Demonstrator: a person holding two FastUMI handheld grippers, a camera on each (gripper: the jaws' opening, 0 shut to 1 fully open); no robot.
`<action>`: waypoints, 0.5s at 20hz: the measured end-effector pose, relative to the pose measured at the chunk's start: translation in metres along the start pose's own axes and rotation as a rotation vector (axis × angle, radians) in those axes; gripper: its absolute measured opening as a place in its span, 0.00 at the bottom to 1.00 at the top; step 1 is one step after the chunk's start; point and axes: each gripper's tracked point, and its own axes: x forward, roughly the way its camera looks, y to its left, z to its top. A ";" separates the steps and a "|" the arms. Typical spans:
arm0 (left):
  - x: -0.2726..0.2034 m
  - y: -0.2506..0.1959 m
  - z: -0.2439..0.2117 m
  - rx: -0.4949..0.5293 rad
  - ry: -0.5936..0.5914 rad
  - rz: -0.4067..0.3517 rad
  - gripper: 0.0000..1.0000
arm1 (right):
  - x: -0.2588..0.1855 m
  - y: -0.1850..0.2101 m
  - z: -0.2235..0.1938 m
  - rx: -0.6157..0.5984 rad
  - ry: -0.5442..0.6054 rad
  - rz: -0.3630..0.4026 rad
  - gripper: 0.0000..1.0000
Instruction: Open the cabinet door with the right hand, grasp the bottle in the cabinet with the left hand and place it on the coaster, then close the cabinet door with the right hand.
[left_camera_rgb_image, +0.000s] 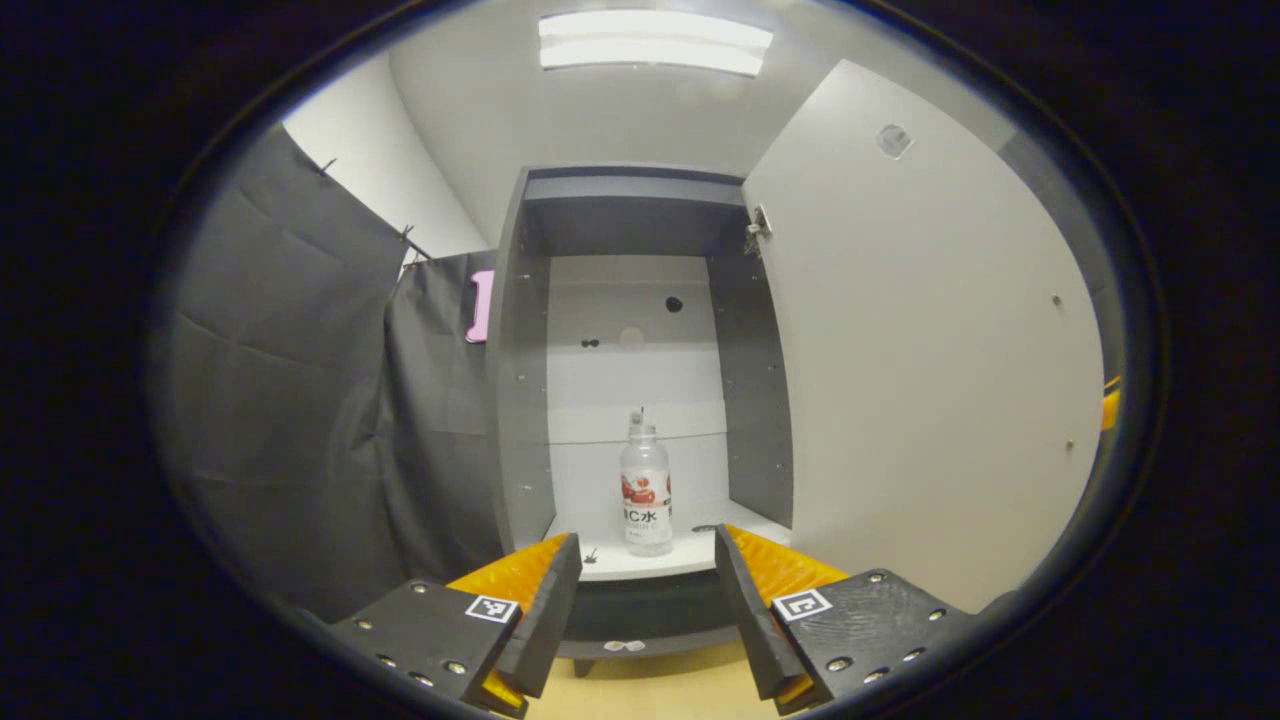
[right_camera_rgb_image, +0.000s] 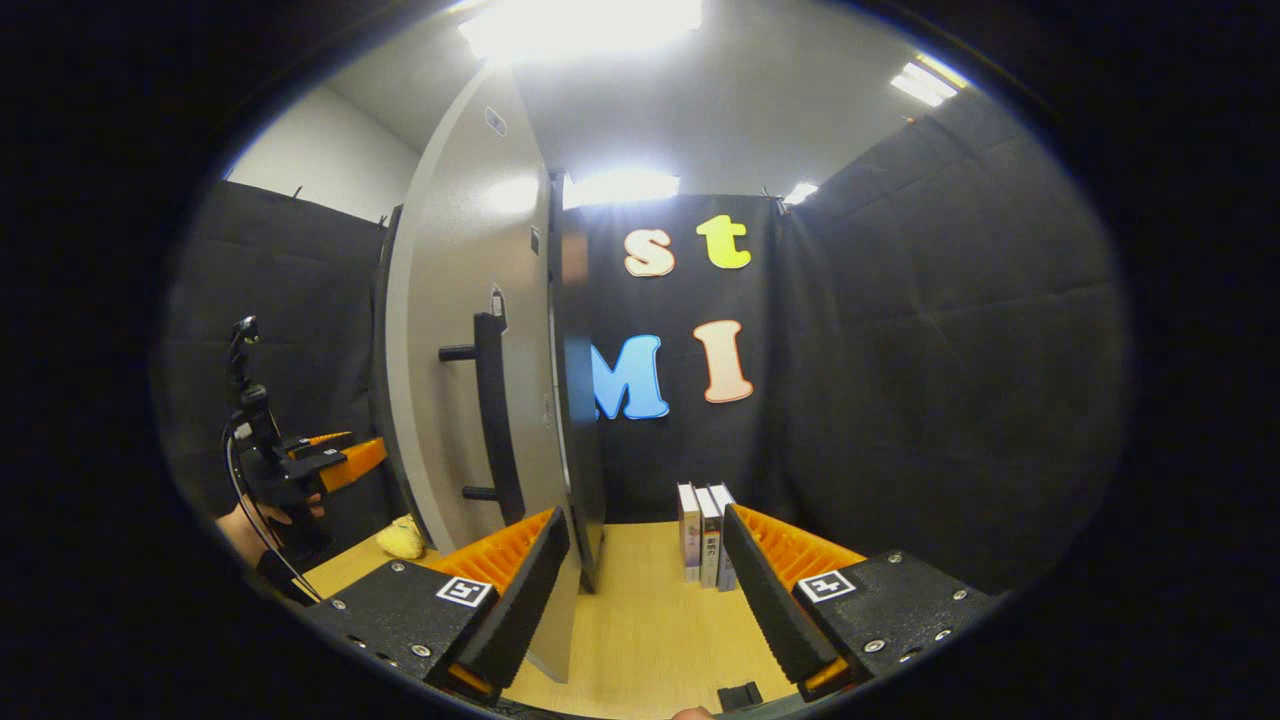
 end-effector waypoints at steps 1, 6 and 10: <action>0.008 0.001 -0.001 -0.009 -0.004 -0.004 0.81 | -0.002 -0.006 -0.003 0.001 0.002 -0.027 0.95; 0.071 0.002 -0.005 -0.016 -0.015 -0.042 0.77 | -0.007 -0.024 -0.021 0.017 0.026 -0.157 0.95; 0.120 0.001 -0.025 -0.018 0.005 -0.071 0.77 | -0.003 -0.026 -0.032 0.042 0.053 -0.219 0.95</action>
